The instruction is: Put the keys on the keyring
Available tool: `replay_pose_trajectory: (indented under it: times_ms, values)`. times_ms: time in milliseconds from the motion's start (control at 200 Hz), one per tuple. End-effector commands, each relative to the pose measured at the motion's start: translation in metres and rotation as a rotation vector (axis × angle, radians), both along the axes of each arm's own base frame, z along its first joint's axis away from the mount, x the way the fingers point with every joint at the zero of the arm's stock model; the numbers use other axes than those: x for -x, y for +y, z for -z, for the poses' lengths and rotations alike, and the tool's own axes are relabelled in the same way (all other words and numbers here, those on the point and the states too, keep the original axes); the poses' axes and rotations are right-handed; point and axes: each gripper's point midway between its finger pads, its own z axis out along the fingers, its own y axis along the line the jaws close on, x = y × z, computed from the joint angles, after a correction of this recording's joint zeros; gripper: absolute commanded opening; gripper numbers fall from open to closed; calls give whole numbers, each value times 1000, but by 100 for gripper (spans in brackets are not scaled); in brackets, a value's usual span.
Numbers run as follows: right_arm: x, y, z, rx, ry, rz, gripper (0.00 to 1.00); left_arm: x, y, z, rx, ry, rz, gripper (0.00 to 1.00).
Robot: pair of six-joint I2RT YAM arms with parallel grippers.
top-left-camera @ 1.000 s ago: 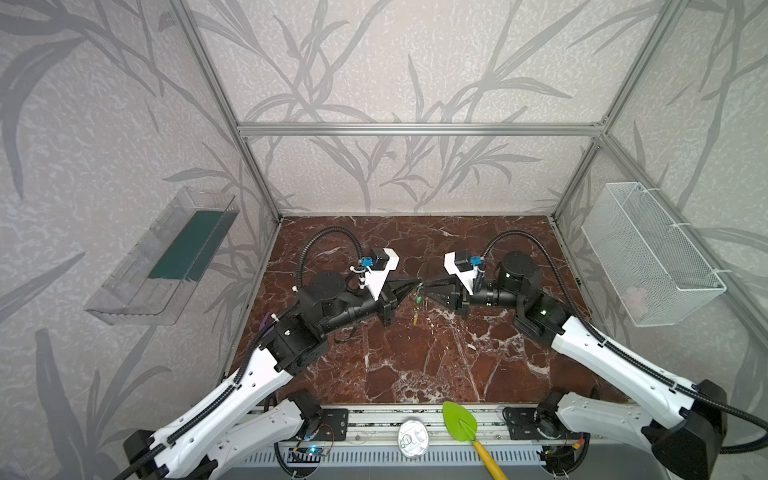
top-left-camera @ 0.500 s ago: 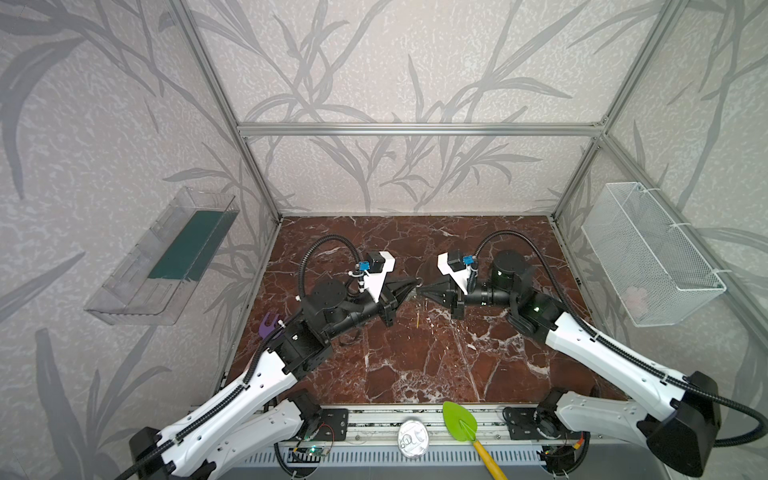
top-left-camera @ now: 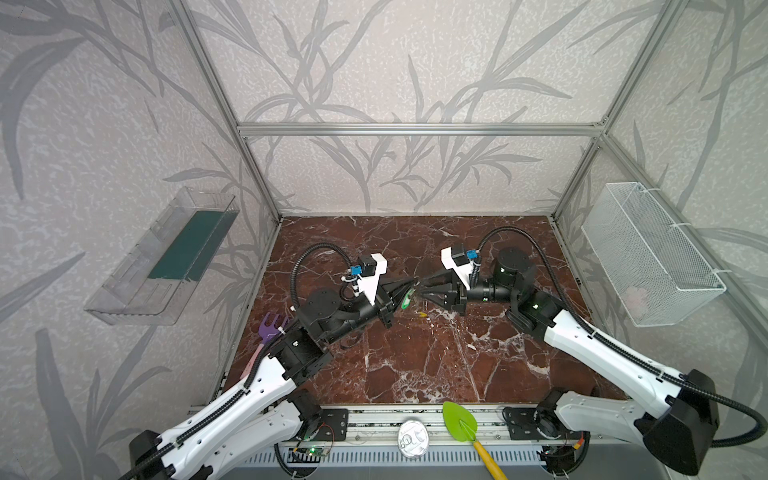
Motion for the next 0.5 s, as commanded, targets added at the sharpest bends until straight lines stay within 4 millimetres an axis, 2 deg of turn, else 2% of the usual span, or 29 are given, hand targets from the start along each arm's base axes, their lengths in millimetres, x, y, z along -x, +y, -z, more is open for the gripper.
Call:
replay_pose_trajectory:
  times_ms: [0, 195, 495]
  values:
    - [5, -6, -27, -78, -29, -15, 32, 9, 1, -16, 50, -39, 32, 0]
    - [3, -2, -31, -87, -18, -38, 30, 10, -1, -16, 50, -43, 44, 0]
    - [9, 3, -31, -95, 2, -91, 15, 8, -1, -16, 54, -56, 36, 0]
